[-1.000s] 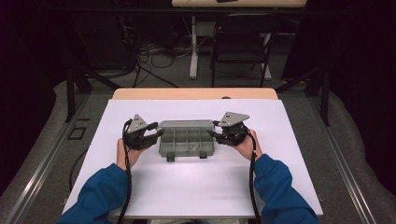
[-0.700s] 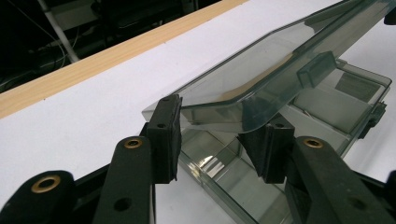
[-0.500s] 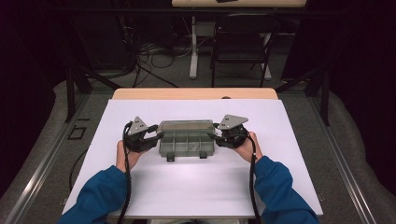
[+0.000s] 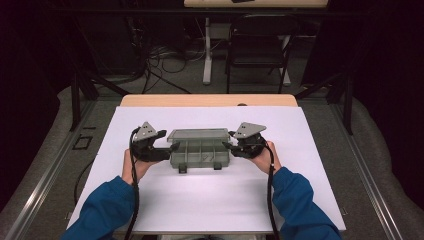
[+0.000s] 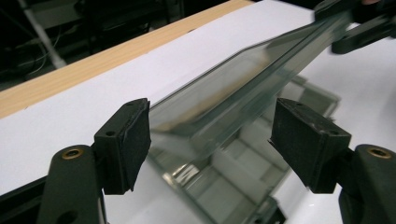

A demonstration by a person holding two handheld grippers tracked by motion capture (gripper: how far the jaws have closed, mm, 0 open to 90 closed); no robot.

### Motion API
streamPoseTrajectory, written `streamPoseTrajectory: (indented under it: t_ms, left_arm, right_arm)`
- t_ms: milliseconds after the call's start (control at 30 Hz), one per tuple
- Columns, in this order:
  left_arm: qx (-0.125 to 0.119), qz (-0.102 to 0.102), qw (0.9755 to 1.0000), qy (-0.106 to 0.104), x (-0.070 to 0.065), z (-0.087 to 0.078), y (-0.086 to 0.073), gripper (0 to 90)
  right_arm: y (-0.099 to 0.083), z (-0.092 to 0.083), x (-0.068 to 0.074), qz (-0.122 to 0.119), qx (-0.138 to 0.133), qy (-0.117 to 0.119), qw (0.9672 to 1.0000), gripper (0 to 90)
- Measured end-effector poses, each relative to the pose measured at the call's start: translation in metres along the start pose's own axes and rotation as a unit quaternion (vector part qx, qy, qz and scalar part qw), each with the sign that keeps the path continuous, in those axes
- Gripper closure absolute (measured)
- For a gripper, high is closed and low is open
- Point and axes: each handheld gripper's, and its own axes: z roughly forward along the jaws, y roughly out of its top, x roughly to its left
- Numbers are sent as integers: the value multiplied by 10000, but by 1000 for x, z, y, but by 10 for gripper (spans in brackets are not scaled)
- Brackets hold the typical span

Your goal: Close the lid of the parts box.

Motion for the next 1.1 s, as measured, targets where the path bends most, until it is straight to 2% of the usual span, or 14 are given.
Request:
streamPoseTrajectory:
  t_ms: [67,100,167,200,267,300,400,433,500,633,800,933,1067,1100]
  left_arm:
    - [-138,12,9998,-127,-6,-3,5,280]
    - [-216,28,9997,-119,-8,-4,6,296]
    - [-423,38,9990,-135,-9,-7,8,405]
    - [-423,38,9990,-135,-9,-7,8,464]
    - [-538,23,9985,-49,-9,-9,10,568]
    - [-576,-53,9983,21,-5,-9,10,602]
    - [-513,-229,9984,30,3,-7,6,714]
    - [-513,-229,9984,30,3,-7,6,734]
    - [-335,-293,9990,-70,7,-2,2,778]
    - [-194,-269,9993,-161,7,2,-2,822]
    - [-116,-266,9994,-196,6,4,-5,842]
    - [-47,-225,9995,-205,4,7,-7,850]
    - [-16,-177,9996,-204,2,8,-8,857]
    - [-11,-164,9997,-198,1,8,-9,858]
  right_arm:
    - [0,1,1,-20,3,-7,10000,548]
    - [0,1,0,-19,1,-4,10000,548]
    - [0,1,0,-12,5,11,10000,549]
    - [0,1,0,-11,4,12,10000,549]
    - [0,1,0,-9,3,11,10000,549]
    - [0,0,0,-10,11,14,10000,549]
    - [0,0,1,-16,25,17,10000,548]
    - [0,0,1,-22,26,23,10000,548]
    - [0,0,1,-18,29,24,10000,545]
    - [1,0,1,0,75,38,10000,502]
    - [1,-2,2,109,163,154,9997,352]
    - [0,-7,1,170,164,269,9994,277]
    - [-1,-11,2,199,133,363,9991,283]
    - [0,-14,1,256,106,467,9985,363]
